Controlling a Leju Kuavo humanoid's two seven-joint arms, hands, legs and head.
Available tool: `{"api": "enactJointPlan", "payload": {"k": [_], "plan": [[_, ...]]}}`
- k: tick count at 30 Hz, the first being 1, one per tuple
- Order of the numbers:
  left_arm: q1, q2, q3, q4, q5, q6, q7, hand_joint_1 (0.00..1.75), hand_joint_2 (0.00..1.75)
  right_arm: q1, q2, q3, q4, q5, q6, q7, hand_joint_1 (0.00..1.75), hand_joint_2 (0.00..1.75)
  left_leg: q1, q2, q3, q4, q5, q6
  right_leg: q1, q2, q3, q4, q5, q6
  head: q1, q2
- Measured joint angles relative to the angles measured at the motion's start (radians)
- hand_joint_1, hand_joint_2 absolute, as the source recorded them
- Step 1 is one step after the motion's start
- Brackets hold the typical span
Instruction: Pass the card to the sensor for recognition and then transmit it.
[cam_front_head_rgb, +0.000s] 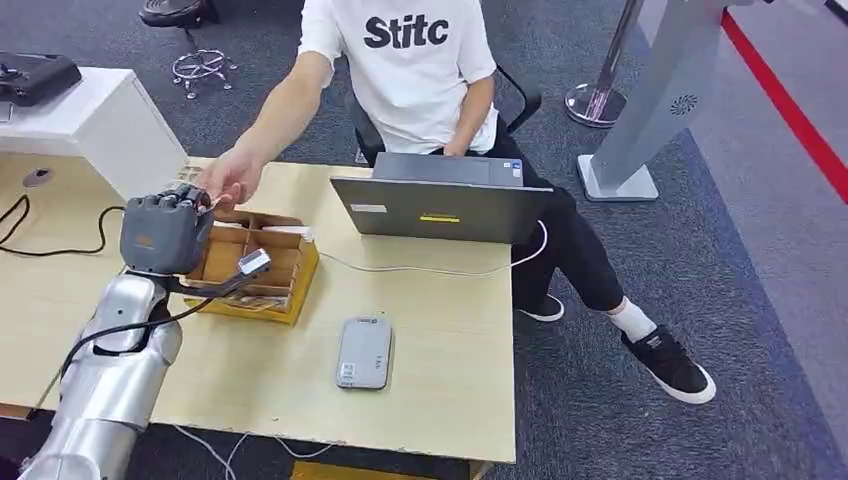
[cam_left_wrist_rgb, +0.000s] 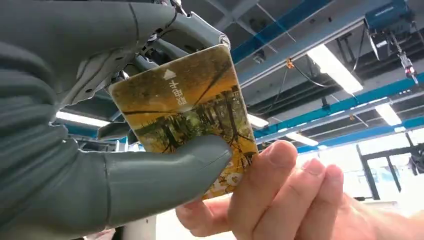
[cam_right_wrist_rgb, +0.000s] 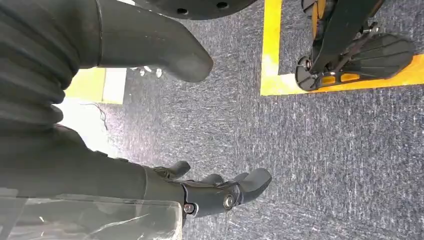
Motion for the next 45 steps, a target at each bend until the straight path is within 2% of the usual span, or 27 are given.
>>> {"api": "enactJointPlan", "payload": {"k": [6, 10, 15, 24, 25, 29, 31, 33, 38, 45], "plan": [[0.017, -0.019, 0.033, -0.021, 0.027, 0.0, -0.062, 0.0, 1.75, -0.002, 0.002, -0.001, 0.0, 0.007, 0.002, 0.006, 0.0, 1.75, 0.0, -0.001, -0.001, 0.0, 0.0, 0.0, 0.0, -0.001, 0.0, 0.0, 0.0, 0.0, 0.0, 0.0], [0.076, -0.065, 0.038, -0.077, 0.084, 0.0, -0.133, 0.0, 1.75, -0.001, 0.003, -0.007, 0.0, 0.007, 0.001, 0.009, 0.0, 1.75, 0.0, -0.001, -0.001, 0.0, -0.001, 0.0, 0.0, -0.001, 0.0, -0.001, 0.0, 0.0, 0.0, 0.0], [0.153, -0.108, 0.025, -0.122, 0.122, 0.001, -0.144, 0.0, 1.75, -0.001, 0.007, -0.015, 0.0, 0.006, -0.001, 0.009, 0.0, 1.75, -0.001, 0.0, -0.001, 0.0, -0.001, 0.0, -0.001, 0.0, -0.001, -0.001, 0.0, 0.0, 0.0, 0.0], [0.196, -0.131, 0.01, -0.142, 0.133, -0.004, -0.144, 0.0, 1.75, -0.001, 0.007, -0.026, 0.0, 0.005, -0.002, 0.009, 0.0, 1.75, 0.0, 0.0, -0.001, 0.0, -0.001, 0.0, 0.0, -0.001, -0.001, -0.001, 0.0, 0.0, 0.0, 0.0], [0.197, -0.131, 0.005, -0.142, 0.151, -0.024, -0.146, 0.0, 1.75, -0.001, 0.007, -0.027, 0.0, 0.005, -0.002, 0.008, 0.0, 1.75, 0.0, 0.0, -0.001, 0.0, -0.001, 0.0, 0.0, -0.001, -0.001, -0.001, 0.0, 0.0, 0.0, 0.0], [0.215, -0.12, -0.045, -0.14, 0.268, -0.184, -0.148, 0.0, 1.75, -0.001, 0.007, -0.035, 0.0, -0.005, 0.0, 0.004, 0.0, 1.75, 0.0, 0.0, -0.001, 0.0, -0.001, 0.0, 0.0, 0.0, -0.001, -0.001, 0.0, 0.0, 0.0, 0.0], [0.223, -0.108, -0.078, -0.134, 0.283, -0.255, -0.128, 0.0, 1.75, 0.0, 0.007, -0.04, 0.0, -0.005, 0.004, 0.002, 0.0, 1.75, 0.0, 0.0, -0.001, 0.0, -0.001, 0.0, 0.0, -0.001, -0.001, -0.001, 0.0, 0.0, 0.0, 0.0], [0.224, -0.091, -0.101, -0.119, 0.277, -0.297, -0.105, 0.0, 1.75, 0.0, 0.007, -0.047, 0.0, -0.004, 0.008, -0.002, 0.0, 1.75, 0.0, 0.0, -0.001, 0.0, -0.001, 0.0, 0.0, 0.0, -0.001, -0.001, 0.0, 0.0, 0.0, 0.0], [0.223, -0.045, -0.138, -0.077, 0.258, -0.328, -0.069, 0.0, 1.75, 0.001, 0.007, -0.057, 0.0, 0.001, 0.008, -0.002, 0.0, 1.75, 0.0, 0.0, -0.001, 0.0, -0.001, 0.0, 0.0, 0.0, -0.001, -0.001, 0.0, 0.0, 0.0, 0.0], [0.222, -0.025, -0.152, -0.058, 0.257, -0.33, -0.067, 0.0, 1.75, 0.001, 0.007, -0.059, 0.0, 0.005, 0.008, -0.002, 0.0, 1.75, 0.0, 0.0, -0.001, 0.0, -0.001, 0.0, 0.0, 0.0, -0.001, -0.001, 0.0, 0.0, 0.0, 0.0]]}}
